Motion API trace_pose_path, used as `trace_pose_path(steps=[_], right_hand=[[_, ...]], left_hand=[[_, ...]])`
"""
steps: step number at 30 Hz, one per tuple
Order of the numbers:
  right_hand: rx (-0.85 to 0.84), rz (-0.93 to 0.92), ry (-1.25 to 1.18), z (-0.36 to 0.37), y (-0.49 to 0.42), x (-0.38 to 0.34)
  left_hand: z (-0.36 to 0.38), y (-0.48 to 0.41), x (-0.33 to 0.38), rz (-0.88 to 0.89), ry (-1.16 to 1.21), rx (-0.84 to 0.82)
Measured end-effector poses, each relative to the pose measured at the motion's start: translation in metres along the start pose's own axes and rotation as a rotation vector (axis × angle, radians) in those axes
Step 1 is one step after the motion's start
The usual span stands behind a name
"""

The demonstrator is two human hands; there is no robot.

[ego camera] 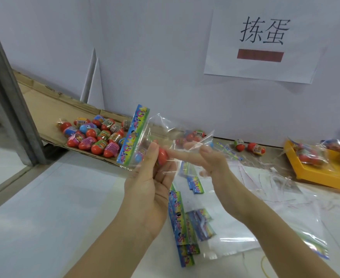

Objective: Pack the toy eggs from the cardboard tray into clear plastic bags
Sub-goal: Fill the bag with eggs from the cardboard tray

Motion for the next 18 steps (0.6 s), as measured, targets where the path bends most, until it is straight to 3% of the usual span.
trace_pose_path(steps=[6,11,13,18], right_hand=[[0.005,0.031,-0.100,0.007,0.010,0.012],[0.266,-0.146,-0.150,-0.007,0.011,0.013],[0.295,-0.130,0.071,-0.009,0.001,0.027],[-0.105,-0.169,0.676,0.035,-0.038,0.055]], left_hand=[[-0.002,-0.004,0.008,0.038,0.041,0.030],[-0.010,-0.012,0.049,0.120,0.171,0.066],[-0.017,-0.015,0.065,0.160,0.226,0.078],[-0.025,-0.020,0.074,0.178,0.231,0.087]])
Point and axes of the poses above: each hand's wrist, its own y-axis away from the middle knuckle, its own z-axis out of the palm, x = y × z, the point moved 5 cm from there along -y, towards the middle knuckle, and after that the axes turned 8 degrees about -z, right-handed, at the moved point
